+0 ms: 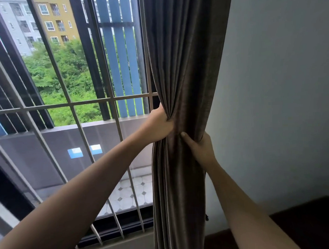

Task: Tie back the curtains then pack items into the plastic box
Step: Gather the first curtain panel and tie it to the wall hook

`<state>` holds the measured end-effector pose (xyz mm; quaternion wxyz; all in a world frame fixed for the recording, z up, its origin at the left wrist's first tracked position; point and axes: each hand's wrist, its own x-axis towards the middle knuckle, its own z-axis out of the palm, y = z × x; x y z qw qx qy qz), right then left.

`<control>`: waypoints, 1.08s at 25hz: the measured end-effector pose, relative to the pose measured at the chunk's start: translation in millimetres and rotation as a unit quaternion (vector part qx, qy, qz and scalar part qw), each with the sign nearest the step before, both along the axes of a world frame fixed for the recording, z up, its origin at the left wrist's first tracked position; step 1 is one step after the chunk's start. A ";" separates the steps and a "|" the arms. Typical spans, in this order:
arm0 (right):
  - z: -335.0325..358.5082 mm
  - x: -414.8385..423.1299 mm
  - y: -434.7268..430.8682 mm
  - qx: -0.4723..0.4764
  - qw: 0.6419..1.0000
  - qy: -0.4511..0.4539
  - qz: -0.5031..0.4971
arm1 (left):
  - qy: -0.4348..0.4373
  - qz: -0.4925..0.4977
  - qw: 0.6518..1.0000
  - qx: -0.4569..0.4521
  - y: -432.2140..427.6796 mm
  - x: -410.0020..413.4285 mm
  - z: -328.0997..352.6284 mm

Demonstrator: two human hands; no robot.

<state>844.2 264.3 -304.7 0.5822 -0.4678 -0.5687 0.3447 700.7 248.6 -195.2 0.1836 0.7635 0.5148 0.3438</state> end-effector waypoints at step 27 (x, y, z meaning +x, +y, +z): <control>-84.2 -53.5 -39.7 0.004 0.972 -0.161 -0.170 | -0.110 0.126 0.985 -0.053 2.8 89.6 -28.2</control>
